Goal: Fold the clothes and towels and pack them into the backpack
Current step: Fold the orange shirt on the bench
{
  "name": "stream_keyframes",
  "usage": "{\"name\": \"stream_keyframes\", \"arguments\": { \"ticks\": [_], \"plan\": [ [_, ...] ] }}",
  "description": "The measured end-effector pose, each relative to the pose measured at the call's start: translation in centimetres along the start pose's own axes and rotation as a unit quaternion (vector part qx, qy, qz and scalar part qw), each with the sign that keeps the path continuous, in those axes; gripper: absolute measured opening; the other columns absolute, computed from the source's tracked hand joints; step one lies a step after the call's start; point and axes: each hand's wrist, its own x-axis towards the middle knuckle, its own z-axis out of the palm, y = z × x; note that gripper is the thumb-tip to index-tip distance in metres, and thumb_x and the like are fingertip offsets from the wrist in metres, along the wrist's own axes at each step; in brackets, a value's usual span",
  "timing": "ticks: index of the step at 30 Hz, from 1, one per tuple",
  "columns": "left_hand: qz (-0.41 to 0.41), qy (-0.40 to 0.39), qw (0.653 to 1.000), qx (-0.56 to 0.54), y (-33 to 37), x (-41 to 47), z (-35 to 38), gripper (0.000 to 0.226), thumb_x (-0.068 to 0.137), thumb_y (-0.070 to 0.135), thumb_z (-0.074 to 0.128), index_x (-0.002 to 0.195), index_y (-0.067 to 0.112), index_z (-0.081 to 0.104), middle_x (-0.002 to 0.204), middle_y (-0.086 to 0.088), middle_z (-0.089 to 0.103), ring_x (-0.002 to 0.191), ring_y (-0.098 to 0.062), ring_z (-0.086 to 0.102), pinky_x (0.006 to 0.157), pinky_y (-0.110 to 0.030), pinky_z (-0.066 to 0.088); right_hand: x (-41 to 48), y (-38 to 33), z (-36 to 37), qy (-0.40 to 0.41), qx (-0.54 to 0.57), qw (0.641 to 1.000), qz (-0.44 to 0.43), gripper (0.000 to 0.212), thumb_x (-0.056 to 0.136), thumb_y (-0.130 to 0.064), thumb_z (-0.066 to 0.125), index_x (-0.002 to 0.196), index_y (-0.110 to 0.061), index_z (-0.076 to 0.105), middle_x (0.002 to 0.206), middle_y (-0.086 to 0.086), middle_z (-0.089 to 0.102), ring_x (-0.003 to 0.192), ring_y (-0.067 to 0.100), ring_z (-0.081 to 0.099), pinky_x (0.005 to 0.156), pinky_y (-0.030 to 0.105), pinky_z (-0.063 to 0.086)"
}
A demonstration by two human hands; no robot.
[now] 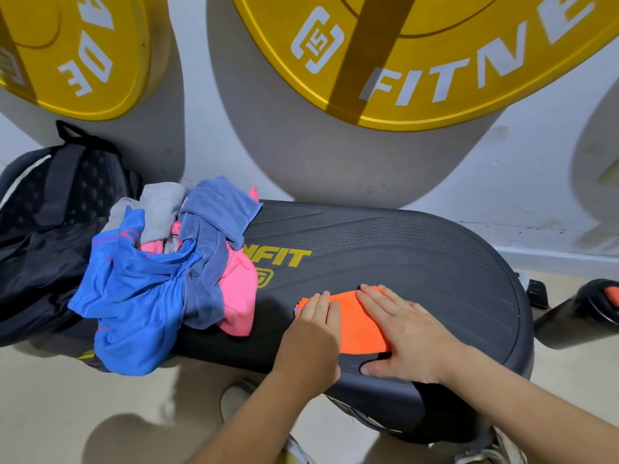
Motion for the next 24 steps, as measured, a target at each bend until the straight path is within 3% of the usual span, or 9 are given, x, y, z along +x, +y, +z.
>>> {"name": "stream_keyframes", "arguments": {
  "ticks": [4, 7, 10, 12, 15, 17, 19, 22, 24],
  "plan": [
    [-0.008, 0.05, 0.999, 0.008, 0.3, 0.7, 0.2, 0.077, 0.03, 0.027, 0.082, 0.101, 0.001, 0.072, 0.108, -0.016, 0.07, 0.098, -0.026, 0.069, 0.083, -0.031, 0.055, 0.1, 0.4, -0.3, 0.03, 0.047, 0.998, -0.003, 0.089, 0.077, -0.041, 0.062, 0.151, -0.033, 0.013, 0.16, -0.014, 0.006, 0.148, 0.01, 0.006, 0.112, 0.035, 0.027],
    [-0.054, -0.005, 0.998, 0.01, 0.4, 1.5, -2.2, 0.059, 0.071, 0.027, 0.072, 0.124, 0.008, 0.058, 0.132, -0.012, 0.057, 0.121, -0.027, 0.056, 0.098, -0.032, 0.045, 0.5, 0.6, -0.7, 0.05, 0.132, 0.99, 0.01, 0.062, 0.074, -0.025, 0.06, 0.134, -0.032, 0.044, 0.153, -0.011, 0.032, 0.142, 0.01, 0.028, 0.108, 0.034, 0.036],
    [-0.094, -0.082, 0.986, -0.109, -0.5, 2.8, -5.6, 0.018, 0.078, 0.026, 0.053, 0.093, 0.02, 0.061, 0.103, -0.004, 0.068, 0.098, -0.029, 0.061, 0.079, -0.034, 0.046, 1.2, 0.0, -2.3, 0.106, 0.343, 0.93, 0.082, 0.021, 0.075, -0.011, 0.069, 0.092, -0.023, 0.069, 0.101, -0.004, 0.071, 0.095, 0.012, 0.064, 0.09, 0.033, 0.047],
    [-0.113, -0.099, 0.938, -0.311, -1.3, 2.2, -7.9, 0.009, 0.066, 0.026, 0.051, 0.069, 0.018, 0.053, 0.07, 0.002, 0.061, 0.068, -0.022, 0.057, 0.061, -0.033, 0.041, 1.2, -0.7, -3.8, 0.12, 0.483, 0.859, 0.118, 0.009, 0.078, -0.012, 0.074, 0.087, -0.012, 0.071, 0.084, 0.001, 0.073, 0.078, 0.013, 0.064, 0.084, 0.038, 0.051],
    [-0.127, -0.125, 0.769, -0.614, -1.5, -1.0, -10.9, 0.021, 0.062, 0.008, 0.053, 0.08, 0.015, 0.061, 0.063, 0.003, 0.055, 0.052, -0.01, 0.047, 0.049, -0.024, 0.033, 0.0, -2.7, -6.4, 0.101, 0.611, 0.779, 0.099, 0.02, 0.086, -0.019, 0.07, 0.099, -0.004, 0.069, 0.097, 0.011, 0.074, 0.09, 0.025, 0.069, 0.084, 0.04, 0.055],
    [-0.127, -0.137, 0.691, -0.698, -1.7, -3.4, -12.2, 0.029, 0.062, 0.002, 0.056, 0.089, 0.009, 0.064, 0.072, -0.006, 0.063, 0.058, -0.015, 0.056, 0.051, -0.023, 0.04, -1.3, -4.7, -8.2, 0.114, 0.592, 0.796, 0.053, 0.016, 0.088, -0.02, 0.067, 0.1, -0.009, 0.068, 0.096, 0.006, 0.074, 0.086, 0.019, 0.069, 0.077, 0.033, 0.054],
    [-0.11, -0.132, 0.671, -0.721, -1.8, -5.7, -13.6, 0.035, 0.064, 0.004, 0.063, 0.099, 0.005, 0.065, 0.088, -0.012, 0.069, 0.073, -0.021, 0.065, 0.064, -0.028, 0.049, -2.8, -7.0, -9.9, 0.147, 0.535, 0.832, 0.017, 0.014, 0.088, -0.02, 0.069, 0.1, -0.014, 0.069, 0.094, -0.001, 0.074, 0.084, 0.01, 0.067, 0.075, 0.029, 0.054],
    [-0.088, -0.065, 0.703, -0.703, -1.5, -8.5, -16.0, 0.06, 0.061, 0.02, 0.08, 0.116, 0.008, 0.061, 0.109, -0.014, 0.07, 0.099, -0.029, 0.067, 0.087, -0.039, 0.053, -5.2, -10.6, -12.1, 0.181, 0.475, 0.861, -0.022, 0.017, 0.082, -0.021, 0.075, 0.096, -0.013, 0.069, 0.091, 0.004, 0.074, 0.078, 0.006, 0.063, 0.077, 0.033, 0.053],
    [-0.095, 0.002, 0.73, -0.676, -0.6, -10.2, -17.6, 0.066, 0.059, 0.023, 0.083, 0.119, 0.009, 0.059, 0.109, -0.011, 0.071, 0.101, -0.027, 0.067, 0.087, -0.038, 0.054, -6.8, -13.1, -13.5, 0.217, 0.455, 0.863, -0.033, 0.022, 0.077, -0.026, 0.079, 0.089, -0.012, 0.068, 0.086, 0.006, 0.073, 0.073, 0.008, 0.062, 0.07, 0.034, 0.053]
  ]
}}
